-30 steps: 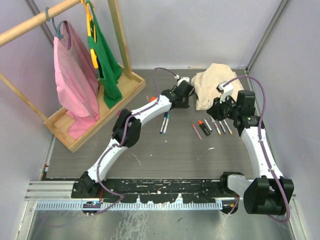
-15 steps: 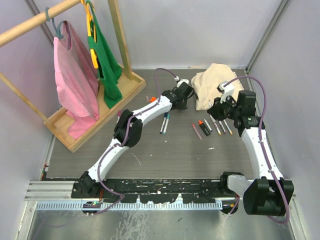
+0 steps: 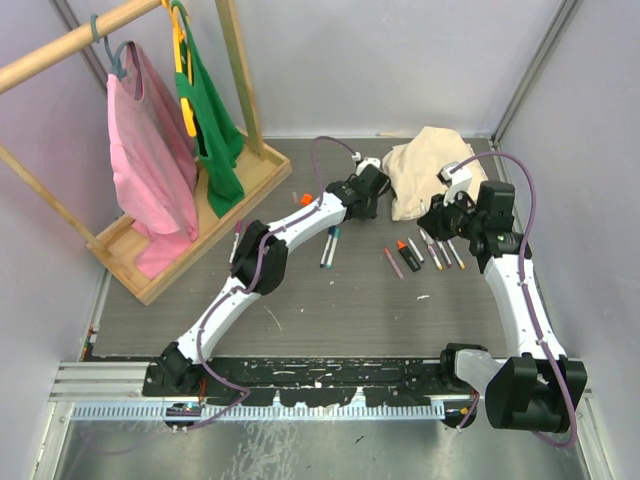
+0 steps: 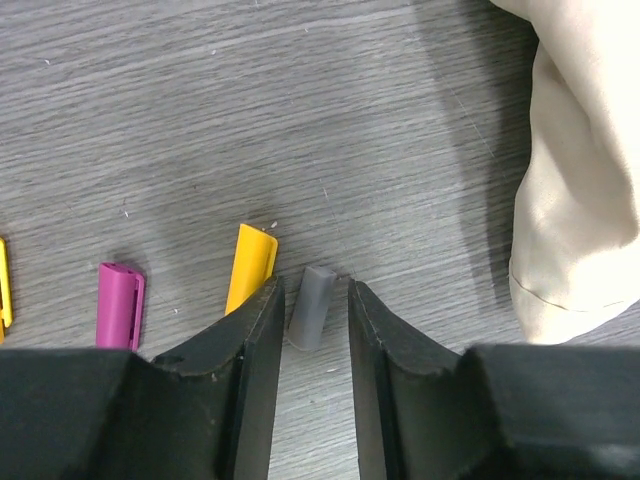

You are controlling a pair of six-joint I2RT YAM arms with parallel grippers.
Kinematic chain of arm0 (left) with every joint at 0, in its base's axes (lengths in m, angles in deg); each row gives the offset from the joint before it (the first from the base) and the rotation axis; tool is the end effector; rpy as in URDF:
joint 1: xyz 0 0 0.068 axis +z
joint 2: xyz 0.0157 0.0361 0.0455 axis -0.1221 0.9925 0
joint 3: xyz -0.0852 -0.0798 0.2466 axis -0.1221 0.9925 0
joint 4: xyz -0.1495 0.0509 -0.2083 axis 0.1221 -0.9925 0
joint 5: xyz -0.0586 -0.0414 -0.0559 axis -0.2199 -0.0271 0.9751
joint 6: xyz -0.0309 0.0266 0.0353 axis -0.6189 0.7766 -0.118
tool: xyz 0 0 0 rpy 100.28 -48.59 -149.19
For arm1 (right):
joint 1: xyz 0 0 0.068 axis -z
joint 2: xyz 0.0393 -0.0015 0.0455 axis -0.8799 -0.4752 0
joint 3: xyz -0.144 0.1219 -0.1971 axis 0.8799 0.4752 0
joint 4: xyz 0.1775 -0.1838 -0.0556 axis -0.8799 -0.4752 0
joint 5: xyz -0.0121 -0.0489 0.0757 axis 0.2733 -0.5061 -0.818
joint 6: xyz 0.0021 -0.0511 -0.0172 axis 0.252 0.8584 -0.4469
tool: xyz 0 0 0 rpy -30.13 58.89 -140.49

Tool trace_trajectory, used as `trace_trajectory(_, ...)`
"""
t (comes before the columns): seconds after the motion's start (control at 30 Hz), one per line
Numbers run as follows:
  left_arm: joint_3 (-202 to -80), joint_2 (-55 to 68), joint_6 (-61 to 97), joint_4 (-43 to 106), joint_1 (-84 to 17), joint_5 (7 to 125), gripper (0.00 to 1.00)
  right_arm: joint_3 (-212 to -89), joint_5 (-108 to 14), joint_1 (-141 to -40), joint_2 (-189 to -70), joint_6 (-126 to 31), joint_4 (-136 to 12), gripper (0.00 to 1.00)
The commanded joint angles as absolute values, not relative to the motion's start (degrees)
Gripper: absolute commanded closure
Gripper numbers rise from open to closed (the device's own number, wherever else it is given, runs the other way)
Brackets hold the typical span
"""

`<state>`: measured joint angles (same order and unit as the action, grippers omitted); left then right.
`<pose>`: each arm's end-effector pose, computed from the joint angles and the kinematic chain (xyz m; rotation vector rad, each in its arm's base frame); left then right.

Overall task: Open the pen caps
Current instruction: Place the pen cap at the center of the board, then place the pen at the center of the board.

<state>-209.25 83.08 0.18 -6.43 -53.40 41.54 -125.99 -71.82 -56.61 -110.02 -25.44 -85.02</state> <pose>0.4064 -0.4121 0.1653 0.2099 2.3681 -0.3038 0.2339 -0.0011 0.3022 -0.5057 2.0217 0.4032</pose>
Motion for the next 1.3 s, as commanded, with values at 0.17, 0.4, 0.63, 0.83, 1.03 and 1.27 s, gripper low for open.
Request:
trace_trajectory(0.17,-210.1,77.3,1.5,-2.3,-53.5,43.4,0.61,-128.4,-69.3,-55.6,-110.2,-24.7,-83.4,0.99)
trace_trajectory(0.4,-193.8,62.0,2.9,7.6,-54.3,47.2,0.6,-128.6,-67.8,-52.5,-113.0,-23.9,-83.7,0.99)
trace_trajectory(0.63,-161.6,41.6,9.3,27.5,-54.3,54.0,0.51,-129.2,-62.9,-48.2,-119.0,-19.6,-84.4,0.99)
trace_trajectory(0.83,-134.7,23.8,14.9,42.3,-53.5,61.6,0.39,-132.2,-59.0,-43.7,-128.3,-15.2,-87.3,0.99)
trace_trajectory(1.03,-119.2,11.0,14.5,46.5,-53.0,62.0,0.33,-138.5,-57.5,-43.5,-135.1,-13.0,-90.0,0.95)
trace_trajectory(1.27,-107.7,-0.1,12.3,46.8,-53.0,61.0,0.32,-145.7,-55.4,-43.5,-146.0,-8.9,-94.3,0.92)
